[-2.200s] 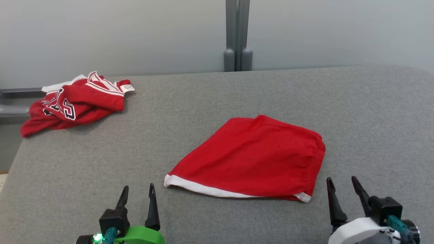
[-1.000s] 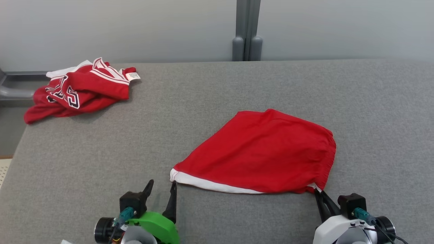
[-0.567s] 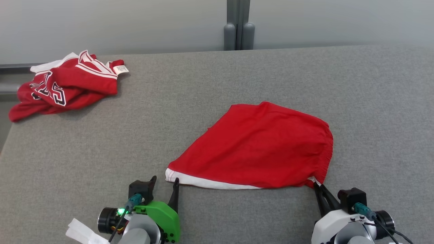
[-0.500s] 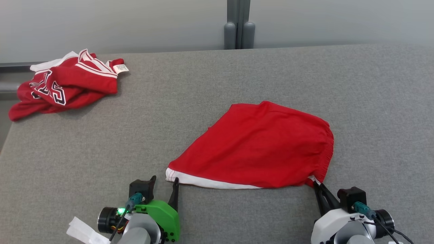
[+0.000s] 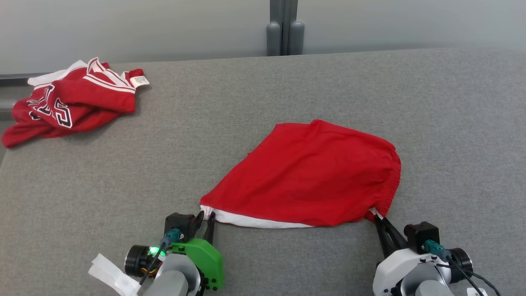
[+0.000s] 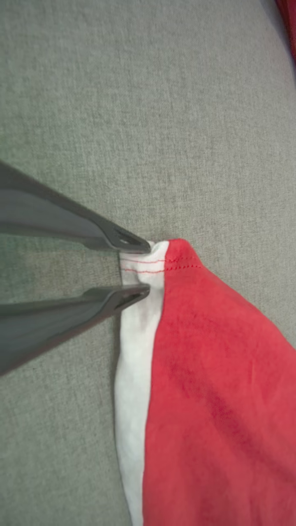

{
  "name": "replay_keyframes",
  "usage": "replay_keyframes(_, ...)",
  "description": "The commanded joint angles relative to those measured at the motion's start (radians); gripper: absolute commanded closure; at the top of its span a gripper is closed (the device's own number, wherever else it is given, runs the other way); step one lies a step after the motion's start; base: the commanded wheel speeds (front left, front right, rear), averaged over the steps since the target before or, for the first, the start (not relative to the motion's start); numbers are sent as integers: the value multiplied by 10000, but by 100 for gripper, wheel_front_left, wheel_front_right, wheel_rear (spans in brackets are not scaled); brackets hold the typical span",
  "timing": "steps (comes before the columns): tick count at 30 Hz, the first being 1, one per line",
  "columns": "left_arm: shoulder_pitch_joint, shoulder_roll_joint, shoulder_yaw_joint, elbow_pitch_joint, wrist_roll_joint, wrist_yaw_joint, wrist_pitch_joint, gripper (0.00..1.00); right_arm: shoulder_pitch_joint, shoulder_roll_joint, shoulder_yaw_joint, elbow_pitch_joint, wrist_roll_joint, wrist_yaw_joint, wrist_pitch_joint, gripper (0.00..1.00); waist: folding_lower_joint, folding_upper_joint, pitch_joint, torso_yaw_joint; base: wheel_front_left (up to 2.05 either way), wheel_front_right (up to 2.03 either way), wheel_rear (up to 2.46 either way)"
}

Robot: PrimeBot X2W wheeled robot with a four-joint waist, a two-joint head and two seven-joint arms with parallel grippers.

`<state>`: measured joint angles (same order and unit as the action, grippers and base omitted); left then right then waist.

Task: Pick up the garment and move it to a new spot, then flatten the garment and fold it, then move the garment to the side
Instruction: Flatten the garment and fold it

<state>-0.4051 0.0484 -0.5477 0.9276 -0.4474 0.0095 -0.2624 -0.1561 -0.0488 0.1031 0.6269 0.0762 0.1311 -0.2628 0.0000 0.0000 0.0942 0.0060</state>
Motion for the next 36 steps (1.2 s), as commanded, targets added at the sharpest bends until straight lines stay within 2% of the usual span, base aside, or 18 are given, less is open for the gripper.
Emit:
replay_keyframes(1,-216,38,-17,-21,-96,83,-31,82,-115,-30,-37,-8,54,-7,-30,100,0,0,-5,-47,0,0,0)
replay_keyframes(2,-213,38,-24,-86,-96,106,-31,100,-103,-30,-64,-43,53,-7,-32,100,0,0,-18,-73,0,0,0)
replay_keyframes(8,321,57,339,-752,194,272,-20,100,82,-31,-169,-537,235,-7,-32,100,0,0,-281,-131,0,0,0)
replay_keyframes(14,1092,305,1155,-2482,652,299,-19,100,390,-31,-469,-1980,572,-7,-32,100,0,0,-863,-144,0,0,0)
replay_keyframes(21,1881,528,2060,-5668,1198,112,-16,100,818,-27,-739,-4531,64,-7,-30,100,0,0,-1508,-218,0,0,0)
replay_keyframes(24,2019,580,2178,-7168,1376,100,-18,100,1103,-24,-723,-5736,198,-7,-1,100,0,0,-1796,-249,0,0,0)
replay_keyframes(30,2245,1003,2302,-10443,1803,313,177,100,1559,-27,-543,-8798,-80,-7,822,100,0,0,-2125,-489,0,0,0)
replay_keyframes(36,1986,1668,2510,-13350,2241,528,1194,100,1754,-169,-330,-11408,-282,-7,1803,100,0,0,-2126,-748,0,0,0)
